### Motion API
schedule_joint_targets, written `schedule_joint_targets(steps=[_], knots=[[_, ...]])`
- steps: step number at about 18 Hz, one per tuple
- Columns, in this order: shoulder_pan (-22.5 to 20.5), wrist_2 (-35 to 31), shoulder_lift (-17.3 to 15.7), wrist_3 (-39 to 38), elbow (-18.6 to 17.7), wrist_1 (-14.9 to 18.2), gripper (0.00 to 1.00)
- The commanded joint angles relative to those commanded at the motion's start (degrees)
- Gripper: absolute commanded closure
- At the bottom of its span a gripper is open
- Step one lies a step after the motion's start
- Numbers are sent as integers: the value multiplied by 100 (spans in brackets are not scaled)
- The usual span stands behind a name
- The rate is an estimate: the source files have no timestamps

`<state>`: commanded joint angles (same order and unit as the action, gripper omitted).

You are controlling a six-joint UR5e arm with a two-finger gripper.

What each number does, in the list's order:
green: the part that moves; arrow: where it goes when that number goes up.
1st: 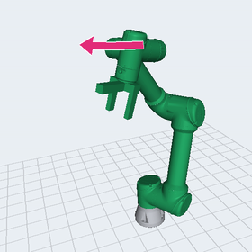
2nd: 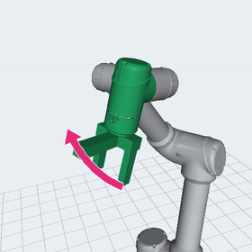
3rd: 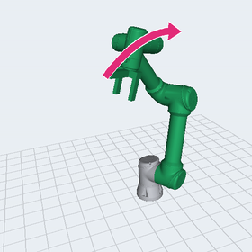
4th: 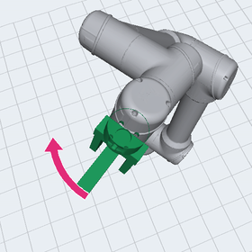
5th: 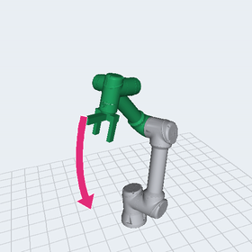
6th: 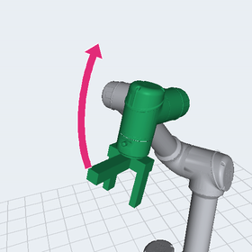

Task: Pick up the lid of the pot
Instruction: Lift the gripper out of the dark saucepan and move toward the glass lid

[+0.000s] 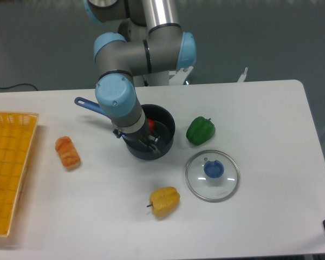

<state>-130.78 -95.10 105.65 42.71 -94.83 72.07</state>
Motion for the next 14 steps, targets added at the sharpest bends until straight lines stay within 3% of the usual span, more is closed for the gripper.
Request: schedule_joint_targets(steps=[3,8,14], knots=[[-96,79,-70,9,17,-70,0],[-211,185,-141,-35,18,-500,0],[-352,150,-229,-166,-44,-536,0]])
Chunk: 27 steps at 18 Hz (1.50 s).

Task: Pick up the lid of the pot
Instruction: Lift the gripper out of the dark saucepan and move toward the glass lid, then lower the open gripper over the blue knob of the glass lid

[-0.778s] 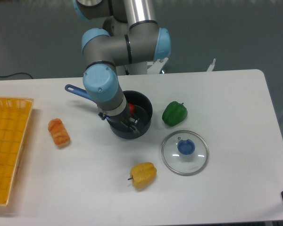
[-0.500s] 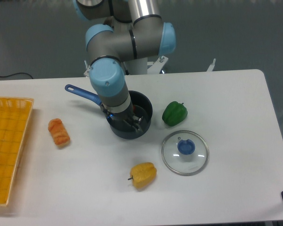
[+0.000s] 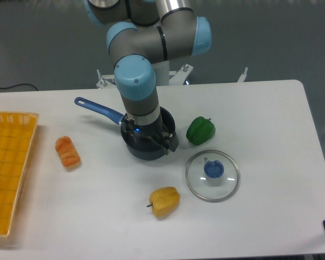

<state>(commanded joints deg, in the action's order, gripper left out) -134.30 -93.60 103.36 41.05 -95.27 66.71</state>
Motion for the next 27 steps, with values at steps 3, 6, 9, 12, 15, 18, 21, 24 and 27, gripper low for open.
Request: schedule_joint_targets(steps=[3,6,9,12,15,18,21,24,27], knots=[[-96,44,-44,-1,-18,-18,0],[-132,53,-27,-18,-27,-192,0],[-272,44,-27,-27,-27,-465,0],[-387,0,35,-27,-27,-466,0],[-588,0,79,-62,-70,-457,0],[-703,-18,254,-71,-44,-466,0],[-913,26,351,-482,26,-475,0],[-1063,70,474,-616,131,-475,0],[-1186,201,606,-992,166,-545,0]])
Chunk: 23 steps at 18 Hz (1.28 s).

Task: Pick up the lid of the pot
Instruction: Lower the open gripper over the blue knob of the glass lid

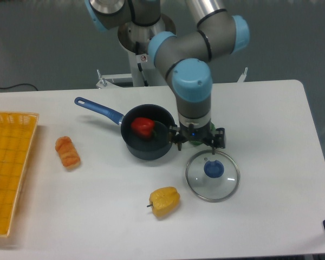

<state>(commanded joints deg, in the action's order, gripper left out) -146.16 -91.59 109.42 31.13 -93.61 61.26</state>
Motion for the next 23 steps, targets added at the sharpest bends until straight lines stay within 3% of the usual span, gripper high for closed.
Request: schedule_joint_targets(steps=[7,23], knots=[[-53,194,554,-213,88,-448,0],[-299,168,950,270,273,-413,0]])
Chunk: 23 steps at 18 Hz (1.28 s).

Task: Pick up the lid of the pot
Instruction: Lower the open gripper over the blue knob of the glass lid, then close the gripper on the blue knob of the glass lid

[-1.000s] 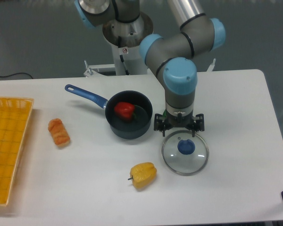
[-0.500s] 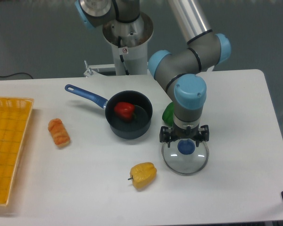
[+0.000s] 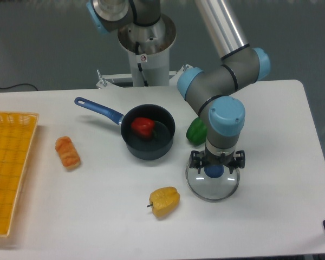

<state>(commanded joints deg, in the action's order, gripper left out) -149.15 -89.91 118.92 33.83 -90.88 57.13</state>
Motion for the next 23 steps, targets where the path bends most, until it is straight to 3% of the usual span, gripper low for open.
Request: schedule_joint_targets(steps=[23], knots=[[-35,26,220,9,26,-53,0]])
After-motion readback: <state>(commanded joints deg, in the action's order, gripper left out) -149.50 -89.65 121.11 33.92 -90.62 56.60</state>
